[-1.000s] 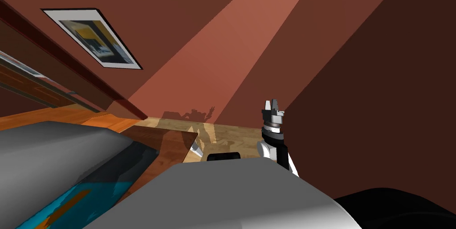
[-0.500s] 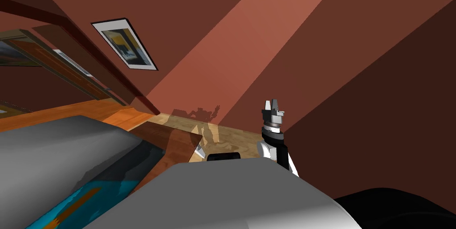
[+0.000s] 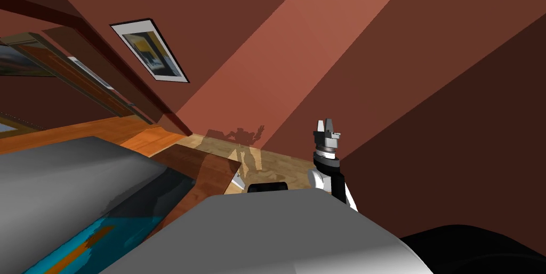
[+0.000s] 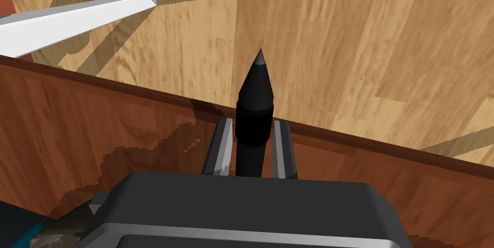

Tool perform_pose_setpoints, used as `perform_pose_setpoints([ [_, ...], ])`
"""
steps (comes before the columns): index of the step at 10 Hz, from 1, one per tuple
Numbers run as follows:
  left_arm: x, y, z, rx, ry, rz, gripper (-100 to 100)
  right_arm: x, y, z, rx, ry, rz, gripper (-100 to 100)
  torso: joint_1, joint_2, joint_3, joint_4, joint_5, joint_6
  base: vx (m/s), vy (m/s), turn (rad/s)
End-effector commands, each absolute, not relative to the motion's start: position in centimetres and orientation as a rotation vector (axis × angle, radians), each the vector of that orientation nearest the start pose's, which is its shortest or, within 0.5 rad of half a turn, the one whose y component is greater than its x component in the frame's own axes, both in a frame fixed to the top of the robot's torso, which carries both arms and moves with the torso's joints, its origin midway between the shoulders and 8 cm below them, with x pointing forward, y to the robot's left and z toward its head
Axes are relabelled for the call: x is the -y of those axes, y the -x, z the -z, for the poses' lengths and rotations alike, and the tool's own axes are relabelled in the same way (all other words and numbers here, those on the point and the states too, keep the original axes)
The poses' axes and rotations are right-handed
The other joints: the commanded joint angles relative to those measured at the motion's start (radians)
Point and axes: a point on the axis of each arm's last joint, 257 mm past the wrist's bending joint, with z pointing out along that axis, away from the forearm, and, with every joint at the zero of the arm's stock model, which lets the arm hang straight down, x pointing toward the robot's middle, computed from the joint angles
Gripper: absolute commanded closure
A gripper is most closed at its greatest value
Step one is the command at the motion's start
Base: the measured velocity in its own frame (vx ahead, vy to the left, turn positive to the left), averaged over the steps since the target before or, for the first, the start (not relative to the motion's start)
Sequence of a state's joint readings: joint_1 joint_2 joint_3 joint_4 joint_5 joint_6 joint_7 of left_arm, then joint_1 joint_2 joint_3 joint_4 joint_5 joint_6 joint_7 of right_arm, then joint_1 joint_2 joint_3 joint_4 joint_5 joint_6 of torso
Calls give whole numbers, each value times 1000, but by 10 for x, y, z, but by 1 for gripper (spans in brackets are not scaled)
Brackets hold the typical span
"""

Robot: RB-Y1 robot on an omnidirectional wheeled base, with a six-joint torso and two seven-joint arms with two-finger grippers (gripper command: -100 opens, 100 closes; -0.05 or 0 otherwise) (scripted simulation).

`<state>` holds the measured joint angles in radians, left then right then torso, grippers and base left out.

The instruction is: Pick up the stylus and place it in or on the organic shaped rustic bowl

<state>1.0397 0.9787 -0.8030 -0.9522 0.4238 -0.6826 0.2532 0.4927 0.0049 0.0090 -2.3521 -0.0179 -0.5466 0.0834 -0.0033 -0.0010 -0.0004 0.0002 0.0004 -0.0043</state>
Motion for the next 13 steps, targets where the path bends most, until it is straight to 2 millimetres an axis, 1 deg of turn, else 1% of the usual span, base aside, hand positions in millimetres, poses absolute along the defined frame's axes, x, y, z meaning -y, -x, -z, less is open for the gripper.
perform_pose_setpoints([
  [1, -436, 277, 460, -2335, 1976, 318, 100, 273, -320, -66, -527, -544, -1273, 0, 0, 0, 0, 0, 0, 0, 19, -42, 21],
  [2, -431, 282, 456, -2331, 1993, 327, 100, 273, -320, -66, -527, -544, -1273, 0, 1, -1, 0, 0, 0, 0, 15, -30, 25],
  [3, -421, 291, 446, -2322, 2026, 346, 100, 273, -320, -66, -527, -544, -1273, 0, 2, -1, -1, 0, 0, 0, 24, -37, 28],
  [4, -416, 296, 442, -2317, 2041, 354, 100, 273, -320, -66, -527, -544, -1273, 0, 2, -1, -1, -1, 0, -1, 18, -44, 36],
  [5, -408, 304, 432, -2307, 2072, 369, 100, 273, -320, -66, -527, -544, -1273, 0, 1, -1, -1, -1, 0, 0, 9, -56, 28],
  [6, -405, 307, 428, -2302, 2086, 376, 100, 273, -320, -66, -527, -544, -1273, 0, 1, -1, -1, -1, 0, -1, 13, -53, 22],
  [8, -398, 317, 412, -2285, 2127, 390, 100, 273, -320, -66, -527, -544, -1273, 0, 2, -1, -1, -1, 0, 0, 18, -39, 8],
  [9, -402, 319, 405, -2283, 2134, 386, 100, 273, -320, -66, -527, -544, -1273, 0, 3, -2, -1, -1, 0, 0, 18, -21, -17],
  [11, -419, 318, 395, -2288, 2125, 364, 100, 273, -320, -66, -527, -544, -1273, 0, 6, -3, -2, -1, 0, 1, 26, 0, -46],
  [12, -434, 315, 388, -2294, 2110, 344, 100, 273, -320, -66, -527, -544, -1273, 0, 7, -3, -2, -1, 1, 2, 42, 13, -63],
  [13, -443, 313, 385, -2298, 2101, 332, 100, 273, -320, -66, -527, -544, -1273, 0, 9, -4, -2, -1, 1, 3, 52, 27, -66],
])
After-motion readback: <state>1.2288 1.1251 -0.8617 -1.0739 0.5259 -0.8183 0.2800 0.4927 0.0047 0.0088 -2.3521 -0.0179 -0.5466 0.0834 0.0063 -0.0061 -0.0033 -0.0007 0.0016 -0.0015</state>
